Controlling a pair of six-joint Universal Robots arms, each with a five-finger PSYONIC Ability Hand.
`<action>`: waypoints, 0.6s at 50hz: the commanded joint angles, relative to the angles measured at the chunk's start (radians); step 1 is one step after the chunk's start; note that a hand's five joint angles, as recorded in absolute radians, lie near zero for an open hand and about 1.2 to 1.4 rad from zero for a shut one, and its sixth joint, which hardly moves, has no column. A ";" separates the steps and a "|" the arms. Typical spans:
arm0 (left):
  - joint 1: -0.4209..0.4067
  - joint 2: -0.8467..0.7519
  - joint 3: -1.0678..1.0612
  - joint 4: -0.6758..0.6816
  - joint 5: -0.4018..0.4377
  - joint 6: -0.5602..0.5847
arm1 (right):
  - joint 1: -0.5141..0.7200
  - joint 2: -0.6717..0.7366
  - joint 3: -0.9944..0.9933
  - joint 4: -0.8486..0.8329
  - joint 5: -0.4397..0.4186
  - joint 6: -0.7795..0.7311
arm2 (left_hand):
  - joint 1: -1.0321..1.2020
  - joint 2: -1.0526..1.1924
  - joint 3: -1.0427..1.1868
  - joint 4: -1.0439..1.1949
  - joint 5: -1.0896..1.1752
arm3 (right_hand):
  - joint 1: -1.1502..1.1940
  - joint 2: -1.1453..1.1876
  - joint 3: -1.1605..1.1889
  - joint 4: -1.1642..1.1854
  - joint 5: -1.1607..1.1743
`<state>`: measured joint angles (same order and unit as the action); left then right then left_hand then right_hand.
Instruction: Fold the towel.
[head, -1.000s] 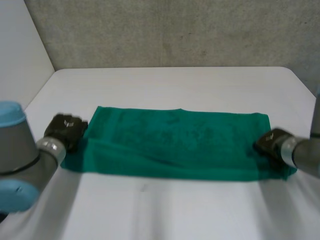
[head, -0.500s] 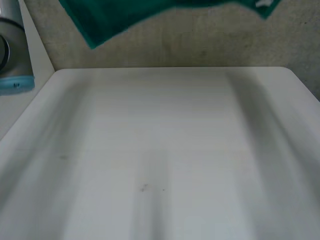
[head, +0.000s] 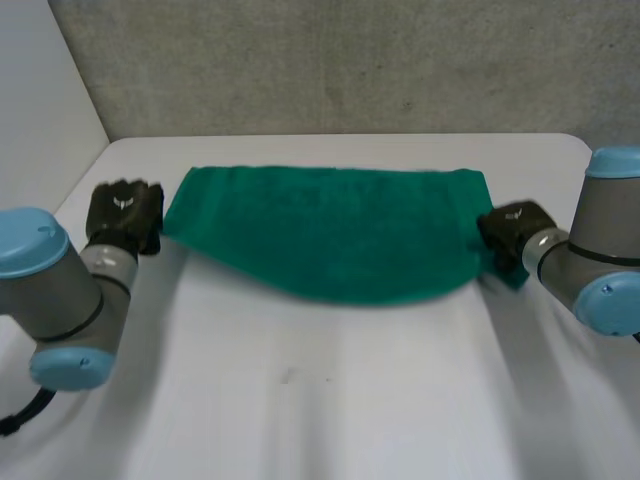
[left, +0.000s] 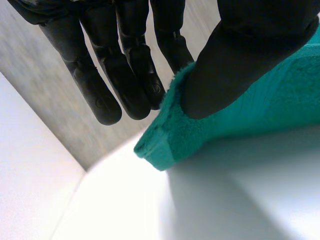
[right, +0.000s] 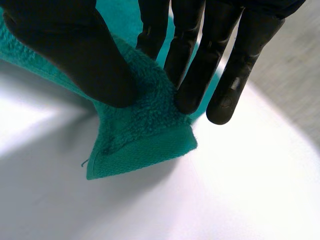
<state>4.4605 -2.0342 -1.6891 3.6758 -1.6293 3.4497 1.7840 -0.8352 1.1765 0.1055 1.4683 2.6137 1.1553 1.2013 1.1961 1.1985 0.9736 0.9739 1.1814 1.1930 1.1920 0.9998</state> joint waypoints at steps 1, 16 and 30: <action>0.068 0.158 -0.135 -0.221 0.000 0.098 | -0.006 -0.100 0.046 0.241 0.000 -0.046 | 0.241 0.195 0.200 0.198 0.248 | 0.422 0.215 0.203 0.204 0.222; 0.111 0.448 -0.264 -0.542 0.164 0.261 | -0.012 -0.323 0.309 0.409 0.041 -0.495 | 0.241 0.195 0.200 0.198 0.248 | 0.422 0.215 0.203 0.204 0.222; -0.013 0.004 0.084 -0.119 0.094 0.266 | 0.003 -0.012 -0.053 0.215 0.095 -0.216 | 0.241 0.195 0.200 0.198 0.248 | 0.422 0.215 0.203 0.204 0.222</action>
<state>4.5038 -1.8027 -1.7932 3.3979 -1.4751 3.7087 1.7849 -0.9586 1.2839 0.3673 1.5316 2.2881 1.1553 1.2014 1.1962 1.1985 0.9736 0.9738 1.1814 1.1930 1.1920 1.0001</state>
